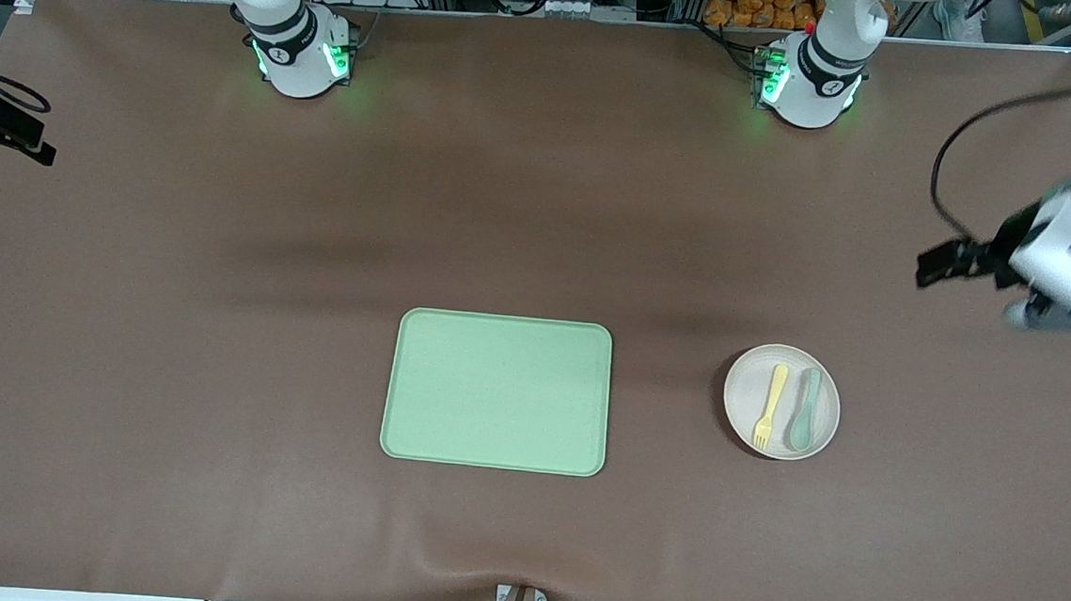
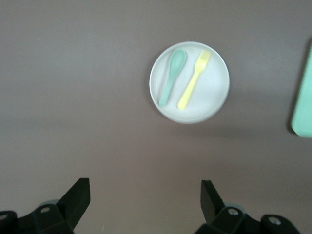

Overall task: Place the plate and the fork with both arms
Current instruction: 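Move the left gripper toward the white plate's rim, then grasp the white plate's rim with the left gripper, then slide the plate onto the green placemat while the right gripper approaches, then lower the right gripper onto the yellow fork while the left gripper releases, then grasp the yellow fork with the right gripper while the left gripper withdraws, then lift the yellow fork off the plate with the right gripper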

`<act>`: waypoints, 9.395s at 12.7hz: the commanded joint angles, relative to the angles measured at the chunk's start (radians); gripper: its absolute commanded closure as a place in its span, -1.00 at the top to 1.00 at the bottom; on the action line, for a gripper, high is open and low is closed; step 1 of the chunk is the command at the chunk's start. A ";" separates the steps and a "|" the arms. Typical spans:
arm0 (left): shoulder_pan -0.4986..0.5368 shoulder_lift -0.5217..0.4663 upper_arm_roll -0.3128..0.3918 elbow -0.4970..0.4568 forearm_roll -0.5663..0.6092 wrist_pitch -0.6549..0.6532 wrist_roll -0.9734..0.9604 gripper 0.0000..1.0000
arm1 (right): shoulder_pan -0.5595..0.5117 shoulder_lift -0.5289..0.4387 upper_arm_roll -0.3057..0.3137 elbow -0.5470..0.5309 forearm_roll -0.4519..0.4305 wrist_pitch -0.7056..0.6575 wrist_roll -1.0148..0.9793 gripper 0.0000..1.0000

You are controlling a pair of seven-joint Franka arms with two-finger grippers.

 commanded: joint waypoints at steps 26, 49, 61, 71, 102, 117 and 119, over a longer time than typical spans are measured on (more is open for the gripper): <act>0.106 0.492 -0.046 -0.130 -0.123 0.693 0.005 -1.00 | -0.003 0.011 0.016 0.000 0.006 0.008 0.003 1.00; -0.180 0.667 -0.268 0.224 -0.149 0.665 -0.353 -1.00 | 0.054 0.128 0.018 -0.003 0.039 0.005 -0.002 1.00; -0.311 0.790 -0.236 0.236 -0.146 0.863 -0.452 -1.00 | 0.321 0.442 0.019 0.033 0.136 0.344 0.002 1.00; -0.265 0.669 -0.238 0.238 -0.140 0.787 -0.474 1.00 | 0.569 0.737 0.018 0.123 0.253 0.827 0.006 1.00; 0.215 -0.056 -0.255 0.226 -0.026 -0.134 -0.089 1.00 | 0.801 1.102 -0.051 0.441 -0.057 0.997 0.594 1.00; 0.192 -0.140 -0.208 0.187 -0.042 -0.128 -0.003 1.00 | 0.790 1.027 -0.045 0.412 -0.042 0.948 0.594 -1.00; 0.191 -0.140 -0.210 0.189 -0.042 -0.128 0.002 1.00 | 0.783 0.982 -0.045 0.381 -0.040 0.900 0.598 -1.00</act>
